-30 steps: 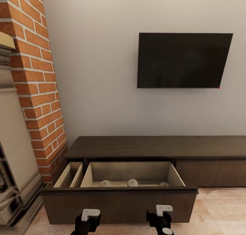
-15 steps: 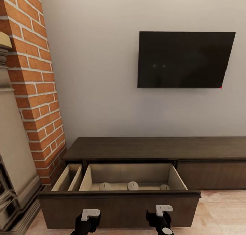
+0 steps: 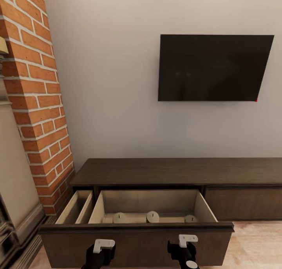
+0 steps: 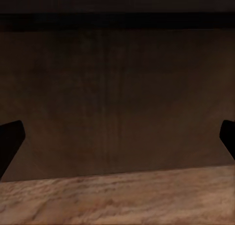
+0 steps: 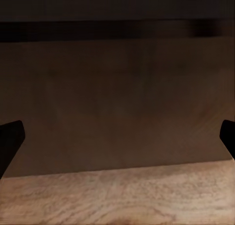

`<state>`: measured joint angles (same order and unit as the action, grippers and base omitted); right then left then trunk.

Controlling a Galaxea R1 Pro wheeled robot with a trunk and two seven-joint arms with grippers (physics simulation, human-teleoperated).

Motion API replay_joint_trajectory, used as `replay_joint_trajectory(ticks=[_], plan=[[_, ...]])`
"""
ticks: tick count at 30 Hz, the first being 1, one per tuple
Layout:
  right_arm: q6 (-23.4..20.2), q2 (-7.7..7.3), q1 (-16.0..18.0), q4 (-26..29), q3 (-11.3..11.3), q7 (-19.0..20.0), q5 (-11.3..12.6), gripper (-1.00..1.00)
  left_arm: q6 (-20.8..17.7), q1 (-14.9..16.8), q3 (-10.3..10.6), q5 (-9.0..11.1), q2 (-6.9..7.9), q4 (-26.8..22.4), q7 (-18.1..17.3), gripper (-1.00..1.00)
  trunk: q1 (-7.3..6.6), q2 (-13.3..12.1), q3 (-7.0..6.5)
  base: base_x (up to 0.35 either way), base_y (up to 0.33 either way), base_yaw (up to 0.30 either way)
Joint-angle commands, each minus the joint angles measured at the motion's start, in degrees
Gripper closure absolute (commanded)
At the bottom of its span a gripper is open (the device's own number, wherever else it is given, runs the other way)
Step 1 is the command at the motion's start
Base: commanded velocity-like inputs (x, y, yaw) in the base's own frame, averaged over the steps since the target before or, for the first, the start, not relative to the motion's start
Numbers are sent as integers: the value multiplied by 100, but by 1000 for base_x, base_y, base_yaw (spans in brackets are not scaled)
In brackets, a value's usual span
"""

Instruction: Place each of the two pumpkins and all three candles from the living room inside a cabinet in the living room (use any cabinet), then make sure every cabinet is closed, and position the cauldron so it is next to a table in the living room.

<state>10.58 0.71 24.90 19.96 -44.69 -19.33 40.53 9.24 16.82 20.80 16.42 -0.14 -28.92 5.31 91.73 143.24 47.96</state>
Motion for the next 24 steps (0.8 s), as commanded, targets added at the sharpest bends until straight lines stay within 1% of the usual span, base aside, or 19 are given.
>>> replay_joint_trajectory(ticks=[1, 7, 17, 24], plan=[[32, -2, 6, -1, -49, -27, 61, -100, 25, 6, 48, 39, 5, 4, 49, -100, 0, 2, 6, 142, 0, 0], [32, -1, 6, -1, -49, -27, 61, -100, 25, 6, 47, 42, 5, 1, 49, -100, 0, 2, 6, 105, 0, 0], [32, -2, 6, -1, -49, -27, 61, -100, 25, 6, 47, 45, 5, -8, 49, -100, 0, 2, 6, 14, 0, 0], [32, -1, 6, -1, -49, -27, 61, -100, 26, 6, 47, 44, 5, -9, 49, -100, 18, 12, 161, 1, 0, 0]])
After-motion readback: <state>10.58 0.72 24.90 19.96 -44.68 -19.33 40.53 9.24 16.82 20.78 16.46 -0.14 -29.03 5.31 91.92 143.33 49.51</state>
